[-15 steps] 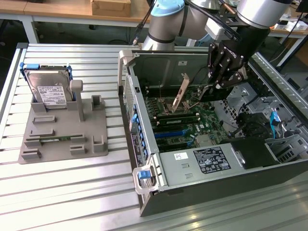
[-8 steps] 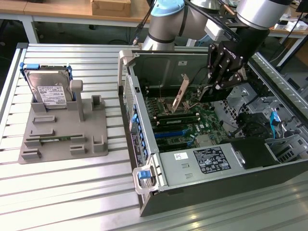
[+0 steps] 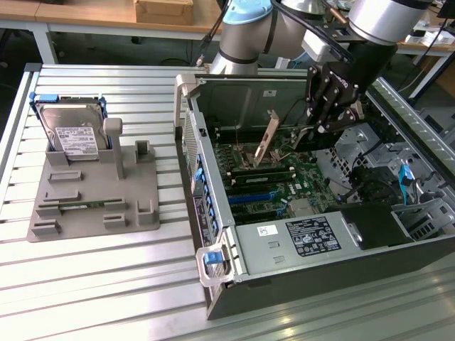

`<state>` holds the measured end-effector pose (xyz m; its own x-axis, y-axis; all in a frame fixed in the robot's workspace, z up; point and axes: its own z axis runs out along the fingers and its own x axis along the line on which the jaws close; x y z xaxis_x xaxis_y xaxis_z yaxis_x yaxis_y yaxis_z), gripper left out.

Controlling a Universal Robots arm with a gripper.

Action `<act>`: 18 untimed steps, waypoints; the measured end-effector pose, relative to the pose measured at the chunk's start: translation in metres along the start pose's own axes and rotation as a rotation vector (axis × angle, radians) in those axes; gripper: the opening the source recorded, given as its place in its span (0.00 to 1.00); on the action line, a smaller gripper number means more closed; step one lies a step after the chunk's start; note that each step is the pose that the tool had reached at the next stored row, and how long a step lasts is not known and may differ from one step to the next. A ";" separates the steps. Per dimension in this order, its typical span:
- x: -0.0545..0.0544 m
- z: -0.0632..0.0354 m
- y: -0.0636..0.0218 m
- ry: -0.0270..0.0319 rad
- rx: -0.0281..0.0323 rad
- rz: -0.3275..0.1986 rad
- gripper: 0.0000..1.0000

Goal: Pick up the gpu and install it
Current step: 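Insert the gpu into the slot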

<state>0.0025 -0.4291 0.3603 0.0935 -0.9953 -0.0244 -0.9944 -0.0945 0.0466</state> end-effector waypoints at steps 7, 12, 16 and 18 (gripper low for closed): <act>0.000 0.0022 -0.0001 0.0000 0.0000 0.000 0.26; 0.000 0.0033 -0.0002 0.0000 0.0000 0.000 0.26; 0.000 0.0042 -0.0002 0.0000 0.0000 0.000 0.26; 0.000 0.0046 -0.0002 0.0000 0.0000 0.000 0.26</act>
<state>0.0025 -0.4291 0.3557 0.0935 -0.9953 -0.0244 -0.9944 -0.0946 0.0466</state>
